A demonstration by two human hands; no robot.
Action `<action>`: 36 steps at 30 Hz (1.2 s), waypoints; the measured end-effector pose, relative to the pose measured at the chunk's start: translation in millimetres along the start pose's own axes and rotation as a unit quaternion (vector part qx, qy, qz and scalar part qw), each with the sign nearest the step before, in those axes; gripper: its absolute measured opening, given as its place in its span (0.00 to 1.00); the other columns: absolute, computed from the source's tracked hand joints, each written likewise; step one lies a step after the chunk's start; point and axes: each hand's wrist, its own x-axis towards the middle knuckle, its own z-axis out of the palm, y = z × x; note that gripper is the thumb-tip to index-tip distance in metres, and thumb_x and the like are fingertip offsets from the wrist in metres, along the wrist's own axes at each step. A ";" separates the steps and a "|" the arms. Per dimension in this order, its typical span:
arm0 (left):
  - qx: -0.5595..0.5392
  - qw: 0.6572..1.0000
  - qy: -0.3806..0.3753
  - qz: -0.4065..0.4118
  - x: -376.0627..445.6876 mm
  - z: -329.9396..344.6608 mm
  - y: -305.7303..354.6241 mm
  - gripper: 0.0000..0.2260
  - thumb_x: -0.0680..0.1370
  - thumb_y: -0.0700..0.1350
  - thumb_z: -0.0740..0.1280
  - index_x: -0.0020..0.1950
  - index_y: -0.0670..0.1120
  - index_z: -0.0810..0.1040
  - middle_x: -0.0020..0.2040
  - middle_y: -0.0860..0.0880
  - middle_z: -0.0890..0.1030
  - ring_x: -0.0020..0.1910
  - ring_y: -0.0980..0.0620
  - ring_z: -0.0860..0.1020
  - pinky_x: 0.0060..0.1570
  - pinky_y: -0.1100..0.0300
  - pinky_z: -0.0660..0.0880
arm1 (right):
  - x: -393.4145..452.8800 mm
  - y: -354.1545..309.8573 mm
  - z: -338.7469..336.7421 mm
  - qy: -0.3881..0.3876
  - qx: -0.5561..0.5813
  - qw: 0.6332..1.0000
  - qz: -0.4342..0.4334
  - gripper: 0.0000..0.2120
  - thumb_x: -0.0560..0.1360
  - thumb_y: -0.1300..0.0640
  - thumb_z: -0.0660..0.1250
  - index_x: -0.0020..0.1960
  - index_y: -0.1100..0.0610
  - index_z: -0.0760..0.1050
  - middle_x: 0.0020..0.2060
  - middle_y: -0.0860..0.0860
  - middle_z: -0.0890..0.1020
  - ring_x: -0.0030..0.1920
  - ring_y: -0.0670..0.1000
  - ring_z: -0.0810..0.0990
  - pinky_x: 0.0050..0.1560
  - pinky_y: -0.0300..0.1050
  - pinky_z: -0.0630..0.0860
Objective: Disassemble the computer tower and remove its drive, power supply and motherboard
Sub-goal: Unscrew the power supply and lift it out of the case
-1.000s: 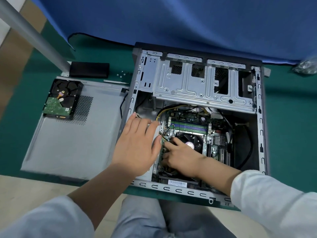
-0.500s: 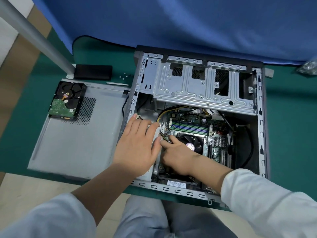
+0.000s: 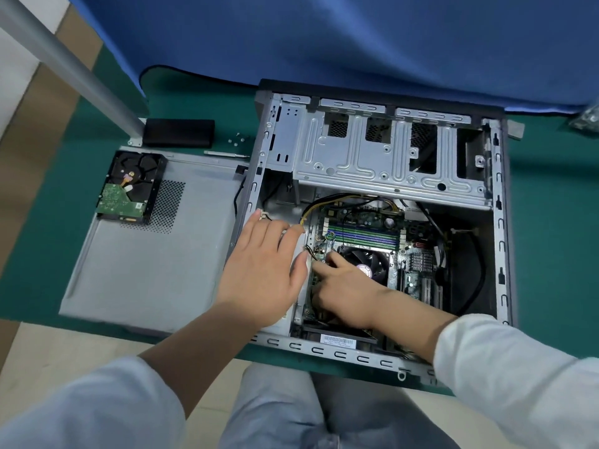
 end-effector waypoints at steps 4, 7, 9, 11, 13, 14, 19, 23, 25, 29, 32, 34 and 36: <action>0.003 1.000 -0.009 -0.003 1.5 -1.8 -0.3 0.19 0.79 0.50 0.51 0.62 0.43 0.74 0.51 0.46 0.76 0.55 0.44 0.73 0.72 0.47 0.58 | 10.3 -1.3 -7.9 -0.011 -0.024 1.000 -0.008 0.07 0.74 0.58 0.64 0.47 0.53 0.80 0.44 0.46 0.82 0.64 0.54 0.60 0.68 0.57 0.52; 0.002 1.000 -0.006 -0.001 0.3 -1.9 0.8 0.19 0.79 0.50 0.52 0.62 0.43 0.74 0.51 0.46 0.76 0.55 0.45 0.73 0.72 0.47 0.58 | -0.6 0.3 1.7 0.001 -0.029 0.999 -0.023 0.07 0.74 0.59 0.63 0.43 0.54 0.80 0.40 0.46 0.81 0.60 0.55 0.63 0.65 0.55 0.55; 0.002 1.000 -0.005 -0.002 -0.3 -2.2 1.1 0.19 0.79 0.50 0.52 0.62 0.43 0.74 0.51 0.46 0.76 0.55 0.45 0.73 0.72 0.47 0.58 | -2.0 1.5 0.4 -0.002 -0.025 0.999 -0.032 0.07 0.73 0.59 0.63 0.43 0.54 0.80 0.40 0.47 0.81 0.60 0.55 0.63 0.64 0.54 0.56; 0.004 1.000 -0.009 -0.004 0.7 -4.1 0.9 0.19 0.79 0.50 0.51 0.62 0.43 0.74 0.51 0.46 0.76 0.55 0.44 0.73 0.72 0.47 0.58 | 3.1 2.3 -4.6 0.004 -0.016 1.000 -0.025 0.07 0.73 0.59 0.63 0.44 0.54 0.81 0.41 0.48 0.82 0.63 0.55 0.61 0.67 0.56 0.54; 0.004 1.000 -0.012 -0.004 1.4 -5.5 0.9 0.19 0.79 0.50 0.51 0.62 0.43 0.74 0.51 0.46 0.76 0.55 0.44 0.73 0.72 0.47 0.58 | 2.8 2.1 -6.5 0.014 -0.002 1.000 -0.013 0.08 0.73 0.59 0.63 0.45 0.55 0.81 0.41 0.48 0.81 0.63 0.55 0.61 0.70 0.58 0.51; 0.003 1.000 -0.012 -0.002 0.9 -5.3 1.2 0.19 0.79 0.50 0.51 0.62 0.43 0.74 0.51 0.46 0.76 0.55 0.44 0.73 0.72 0.47 0.58 | -0.8 1.7 -4.0 0.021 0.004 1.000 -0.010 0.08 0.73 0.60 0.63 0.44 0.55 0.81 0.40 0.48 0.80 0.62 0.55 0.62 0.69 0.58 0.52; 0.002 1.000 -0.006 -0.004 -1.0 -3.2 1.1 0.19 0.79 0.50 0.51 0.63 0.43 0.74 0.51 0.46 0.76 0.55 0.44 0.73 0.72 0.46 0.58 | -4.8 2.2 1.8 0.022 0.014 1.000 -0.008 0.09 0.74 0.60 0.61 0.44 0.54 0.80 0.40 0.45 0.79 0.59 0.54 0.63 0.64 0.53 0.55; 0.005 1.000 -0.011 -0.005 0.3 -4.0 1.2 0.19 0.80 0.49 0.51 0.62 0.43 0.74 0.51 0.45 0.76 0.55 0.43 0.73 0.72 0.46 0.58 | -0.9 -1.3 0.2 0.031 0.009 0.999 0.010 0.08 0.74 0.59 0.62 0.46 0.53 0.80 0.43 0.45 0.80 0.60 0.55 0.62 0.66 0.56 0.53; 0.009 1.000 -0.006 -0.005 -0.5 -3.4 1.5 0.18 0.80 0.49 0.52 0.62 0.43 0.74 0.51 0.46 0.76 0.55 0.44 0.73 0.72 0.47 0.58 | -7.1 -0.6 6.7 0.031 -0.008 0.999 -0.005 0.09 0.75 0.60 0.61 0.45 0.53 0.79 0.43 0.44 0.79 0.59 0.55 0.63 0.64 0.54 0.56; 0.016 1.000 -0.014 -0.007 0.3 -3.5 2.3 0.20 0.80 0.50 0.51 0.63 0.43 0.74 0.52 0.45 0.76 0.56 0.43 0.73 0.71 0.47 0.59 | -8.3 5.6 0.8 0.039 -0.068 0.994 -0.071 0.08 0.73 0.60 0.64 0.40 0.52 0.80 0.37 0.43 0.79 0.55 0.55 0.68 0.58 0.50 0.64; 0.028 0.999 -0.029 -0.009 0.5 -5.1 3.1 0.21 0.79 0.50 0.49 0.64 0.43 0.73 0.53 0.44 0.76 0.57 0.43 0.73 0.71 0.47 0.58 | -1.7 9.4 -4.4 0.033 -0.097 0.989 -0.109 0.08 0.73 0.59 0.64 0.40 0.51 0.80 0.38 0.43 0.79 0.58 0.55 0.69 0.59 0.50 0.67; 0.027 0.999 -0.030 -0.008 -0.6 -5.4 3.1 0.21 0.79 0.50 0.49 0.64 0.42 0.73 0.53 0.44 0.76 0.57 0.43 0.73 0.71 0.47 0.58 | -0.4 11.3 -2.9 0.022 -0.093 0.988 -0.120 0.09 0.75 0.59 0.61 0.43 0.51 0.80 0.41 0.43 0.79 0.60 0.56 0.67 0.61 0.52 0.65; 0.020 0.999 -0.027 -0.005 -0.1 -6.2 3.5 0.21 0.79 0.50 0.49 0.63 0.42 0.74 0.53 0.44 0.76 0.57 0.43 0.73 0.71 0.47 0.58 | -2.1 12.0 -0.1 0.029 -0.090 0.989 -0.111 0.10 0.75 0.59 0.60 0.43 0.51 0.80 0.40 0.43 0.79 0.58 0.55 0.66 0.60 0.50 0.64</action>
